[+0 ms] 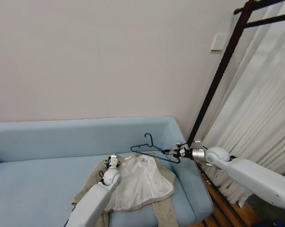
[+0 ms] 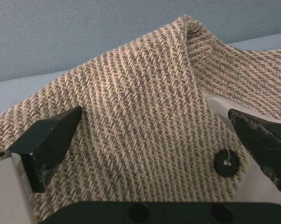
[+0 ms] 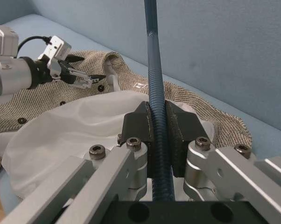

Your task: Pick up the clothes from the sofa and hang them on the clothes hanger.

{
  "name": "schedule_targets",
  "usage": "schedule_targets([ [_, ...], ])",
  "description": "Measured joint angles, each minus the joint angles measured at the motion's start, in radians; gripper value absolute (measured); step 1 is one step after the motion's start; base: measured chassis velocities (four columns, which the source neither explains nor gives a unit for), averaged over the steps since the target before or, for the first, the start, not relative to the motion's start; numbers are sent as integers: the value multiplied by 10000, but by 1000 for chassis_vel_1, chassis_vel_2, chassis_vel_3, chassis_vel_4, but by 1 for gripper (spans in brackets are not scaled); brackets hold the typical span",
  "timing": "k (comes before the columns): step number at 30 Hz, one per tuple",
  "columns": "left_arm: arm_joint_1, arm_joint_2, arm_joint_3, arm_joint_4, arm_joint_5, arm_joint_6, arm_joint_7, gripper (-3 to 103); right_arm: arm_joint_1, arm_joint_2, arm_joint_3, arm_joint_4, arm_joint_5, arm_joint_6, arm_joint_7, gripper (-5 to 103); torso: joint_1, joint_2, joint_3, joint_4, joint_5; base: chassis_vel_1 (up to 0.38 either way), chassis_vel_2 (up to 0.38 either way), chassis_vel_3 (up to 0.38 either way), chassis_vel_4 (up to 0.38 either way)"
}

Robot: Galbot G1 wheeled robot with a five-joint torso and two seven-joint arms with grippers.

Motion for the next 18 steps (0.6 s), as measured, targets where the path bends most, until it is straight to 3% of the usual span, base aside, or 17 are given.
schedule_targets([
  [7, -258, -275, 70, 428, 284, -406, 296, 100, -21, -27, 17, 60, -32, 20, 79, 8, 0, 0, 0, -3, -1, 0, 0, 0, 0],
  [18, -782, -800, -15, 1571, 975, -718, -60, 100, -41, 125, 21, -95, -37, 85, 229, 8, 0, 0, -1, -1, -1, 0, 0, 0, 0],
])
